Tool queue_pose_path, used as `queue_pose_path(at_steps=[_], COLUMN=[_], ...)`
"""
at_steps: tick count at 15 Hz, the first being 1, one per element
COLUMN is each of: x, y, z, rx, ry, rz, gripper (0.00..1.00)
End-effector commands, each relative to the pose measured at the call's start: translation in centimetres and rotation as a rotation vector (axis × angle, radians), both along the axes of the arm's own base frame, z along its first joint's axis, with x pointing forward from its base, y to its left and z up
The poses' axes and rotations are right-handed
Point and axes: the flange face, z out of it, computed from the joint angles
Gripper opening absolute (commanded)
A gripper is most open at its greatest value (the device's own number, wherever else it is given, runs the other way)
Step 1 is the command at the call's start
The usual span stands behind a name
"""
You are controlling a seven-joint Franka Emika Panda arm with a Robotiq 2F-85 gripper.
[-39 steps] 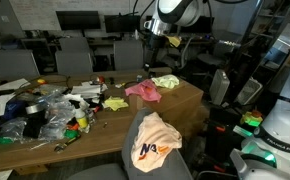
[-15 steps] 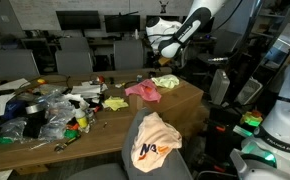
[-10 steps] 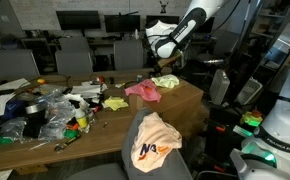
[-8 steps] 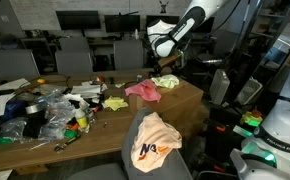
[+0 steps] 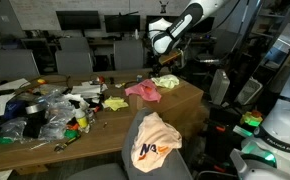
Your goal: Pick the clothes on the box and put them on the back rest of the chair
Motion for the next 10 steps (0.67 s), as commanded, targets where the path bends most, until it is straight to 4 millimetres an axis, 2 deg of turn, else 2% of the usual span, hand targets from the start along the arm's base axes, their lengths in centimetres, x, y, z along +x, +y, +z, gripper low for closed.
queue_pose_path(at_steps=[1,10], x=[0.8,0.2], y=[-1.5,-6.4], z=[-0.8,-7.0], rx=[0.016,0.102], ry=[0.01,0.073], rz=[0.004,-0.073], gripper=[1.0,1.0])
